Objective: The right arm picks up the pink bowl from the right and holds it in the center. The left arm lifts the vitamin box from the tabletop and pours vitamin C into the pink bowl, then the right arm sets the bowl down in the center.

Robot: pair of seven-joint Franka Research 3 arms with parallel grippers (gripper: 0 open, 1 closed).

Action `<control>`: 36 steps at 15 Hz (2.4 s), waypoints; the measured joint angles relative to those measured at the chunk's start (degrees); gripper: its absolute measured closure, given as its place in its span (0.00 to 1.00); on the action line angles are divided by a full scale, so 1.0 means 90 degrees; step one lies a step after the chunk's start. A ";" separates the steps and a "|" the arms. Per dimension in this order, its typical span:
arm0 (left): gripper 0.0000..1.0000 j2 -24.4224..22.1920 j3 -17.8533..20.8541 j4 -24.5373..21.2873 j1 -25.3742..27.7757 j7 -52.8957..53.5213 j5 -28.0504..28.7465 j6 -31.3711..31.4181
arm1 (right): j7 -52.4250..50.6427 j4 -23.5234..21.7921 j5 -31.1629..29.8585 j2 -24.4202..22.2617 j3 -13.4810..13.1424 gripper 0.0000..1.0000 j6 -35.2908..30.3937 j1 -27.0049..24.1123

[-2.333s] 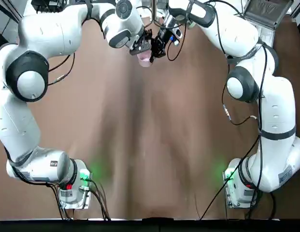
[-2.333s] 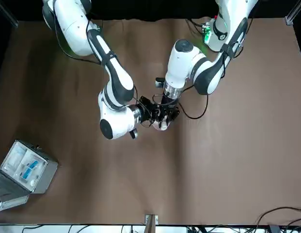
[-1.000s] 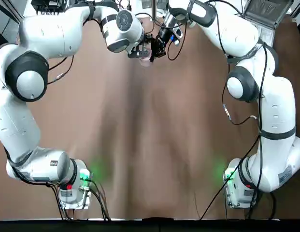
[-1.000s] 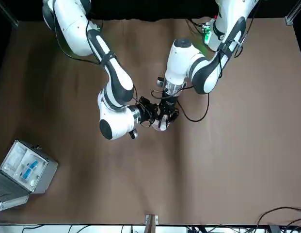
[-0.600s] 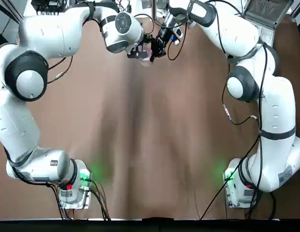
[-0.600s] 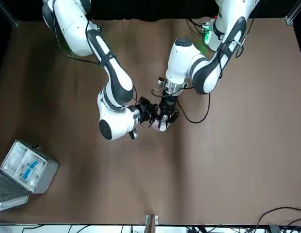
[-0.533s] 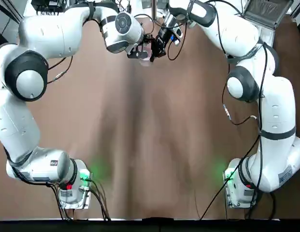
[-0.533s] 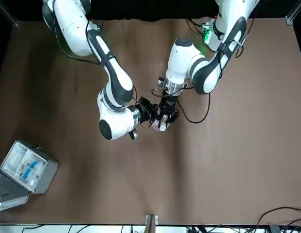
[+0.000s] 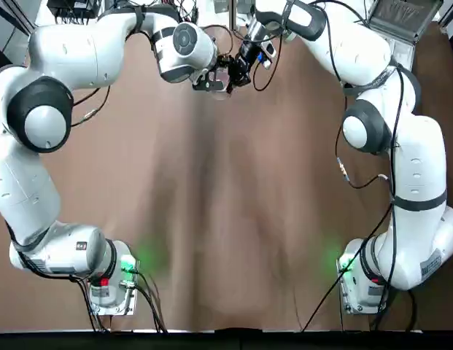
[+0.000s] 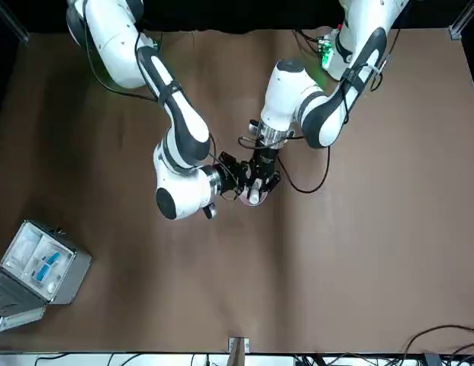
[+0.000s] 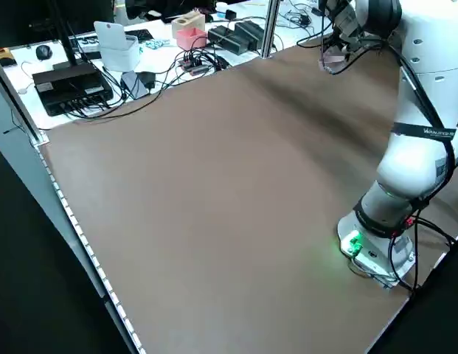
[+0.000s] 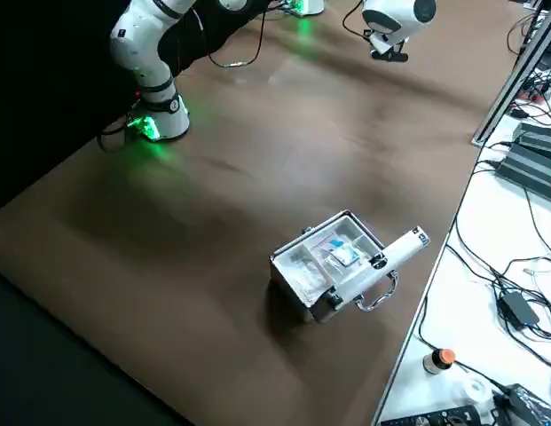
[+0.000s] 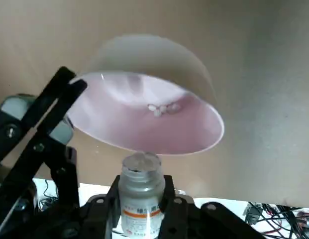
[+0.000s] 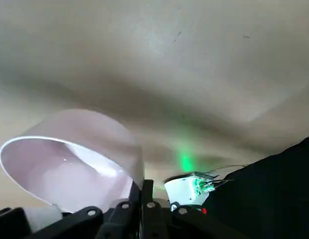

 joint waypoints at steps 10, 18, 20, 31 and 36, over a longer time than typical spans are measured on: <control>0.65 0.0000 0.0028 -0.0120 0.0009 0.0000 0.0141 0.0069 | 0.0000 0.0000 -0.0006 0.0000 0.0000 0.98 0.0000 0.0000; 0.65 -0.0021 0.0054 -0.0172 0.0041 -0.0014 0.0510 0.0278 | -0.0001 0.0000 -0.0007 0.0000 -0.0001 0.98 0.0000 0.0000; 0.65 -0.0021 0.0057 -0.0198 0.0055 -0.0014 0.0526 0.0297 | -0.0001 0.0000 -0.0007 0.0000 -0.0001 0.98 0.0000 0.0000; 0.65 0.0002 0.0034 -0.0245 0.0376 -0.1281 -0.0724 0.0295 | -0.0018 0.0000 -0.0008 0.0000 -0.0002 0.98 0.0000 -0.0001; 0.65 0.0000 -0.0260 -0.0138 0.0512 -0.1305 -0.2886 -0.0264 | -0.0031 0.0001 -0.0008 0.0000 -0.0004 0.98 0.0000 -0.0002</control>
